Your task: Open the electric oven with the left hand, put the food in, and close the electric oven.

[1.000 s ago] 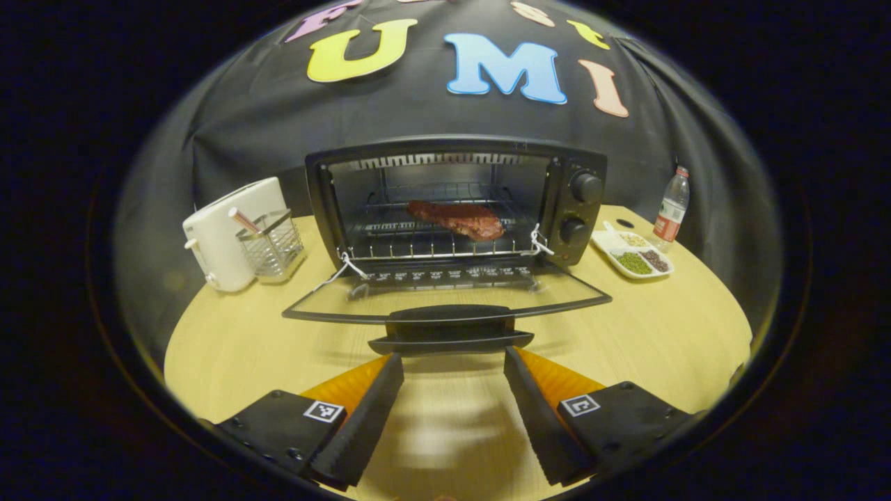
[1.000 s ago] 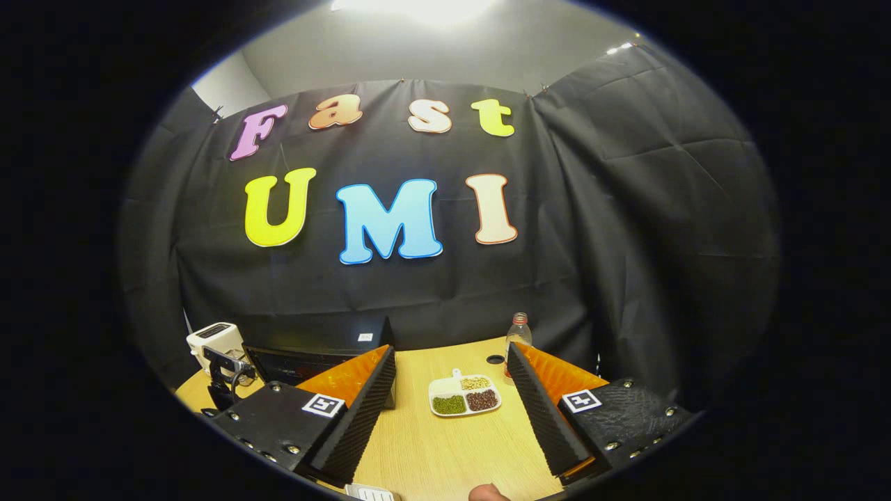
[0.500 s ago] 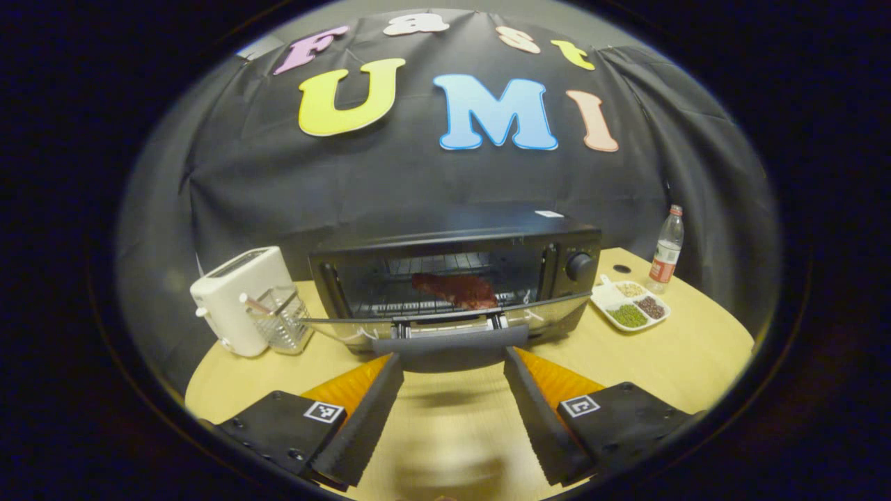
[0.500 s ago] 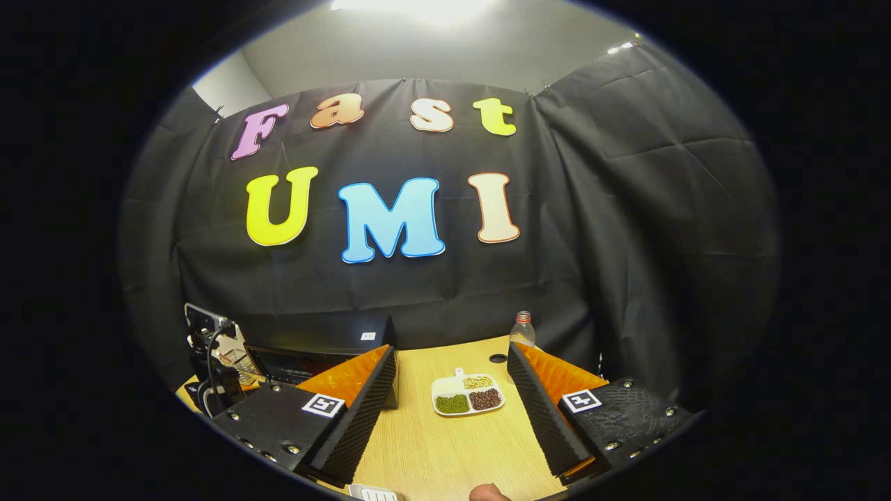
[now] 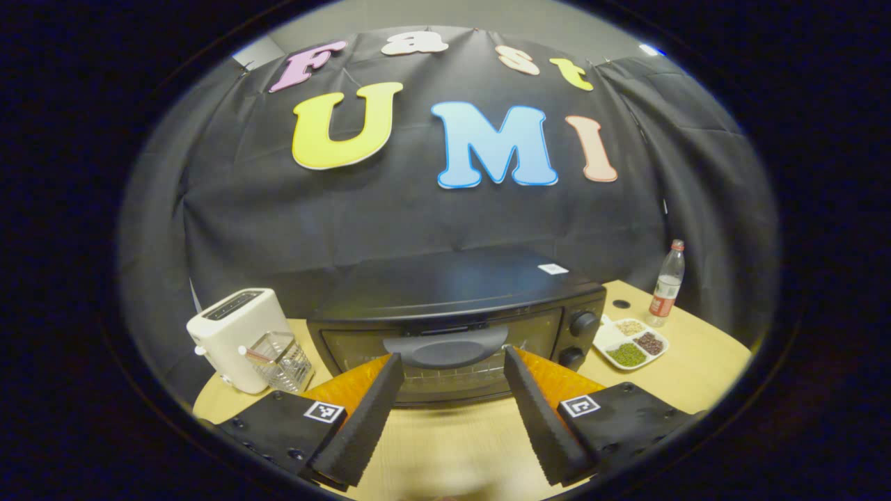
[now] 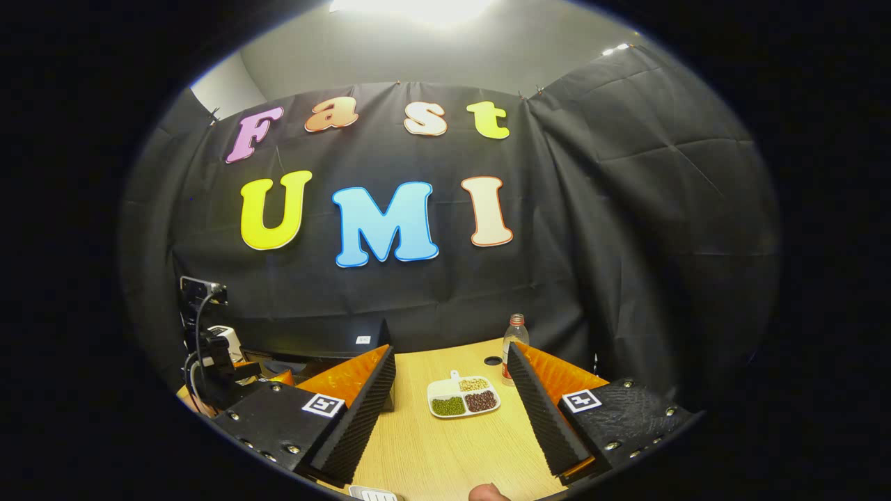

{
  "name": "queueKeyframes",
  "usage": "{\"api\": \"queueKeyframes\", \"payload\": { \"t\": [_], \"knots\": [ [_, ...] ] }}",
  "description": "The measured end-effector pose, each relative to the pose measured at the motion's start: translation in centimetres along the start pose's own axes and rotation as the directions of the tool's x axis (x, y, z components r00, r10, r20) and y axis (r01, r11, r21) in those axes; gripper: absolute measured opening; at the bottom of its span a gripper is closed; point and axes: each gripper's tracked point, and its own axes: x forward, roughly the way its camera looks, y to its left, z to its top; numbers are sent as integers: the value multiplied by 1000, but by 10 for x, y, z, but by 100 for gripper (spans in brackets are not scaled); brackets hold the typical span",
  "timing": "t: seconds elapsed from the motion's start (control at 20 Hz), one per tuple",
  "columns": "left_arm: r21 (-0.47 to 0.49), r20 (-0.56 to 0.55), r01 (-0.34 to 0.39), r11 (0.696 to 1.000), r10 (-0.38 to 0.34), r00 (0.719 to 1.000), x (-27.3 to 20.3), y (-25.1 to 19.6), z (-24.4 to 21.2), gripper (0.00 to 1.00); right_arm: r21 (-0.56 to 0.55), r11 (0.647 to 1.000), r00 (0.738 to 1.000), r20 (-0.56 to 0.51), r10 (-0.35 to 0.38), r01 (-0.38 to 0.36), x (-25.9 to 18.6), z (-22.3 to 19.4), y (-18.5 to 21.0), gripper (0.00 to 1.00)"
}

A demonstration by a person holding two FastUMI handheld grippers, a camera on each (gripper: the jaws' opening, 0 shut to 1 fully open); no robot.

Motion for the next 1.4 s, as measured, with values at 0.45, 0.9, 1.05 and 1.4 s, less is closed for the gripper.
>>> {"api": "queueKeyframes", "payload": {
  "t": [0.45, 0.9, 1.05, 1.4],
  "knots": [
    [-43, 181, -108, 993, 114, 977, -144, -24, 77, 97, -9, 989, 987, 66, 146, -146, -39, 23, -10, 98],
    [-55, 260, -225, 973, 232, 938, -271, -37, 96, 100, -30, 958, 953, 99, 285, -284, -86, 38, -7, 98],
    [-63, 270, -227, 972, 236, 934, -298, -35, 99, 100, -38, 954, 947, 110, 301, -299, -98, 40, 1, 98],
    [-78, 301, -202, 976, 216, 929, -338, -17, 107, 100, -47, 958, 953, 95, 288, -285, -125, 31, 20, 98]
  ]
}}
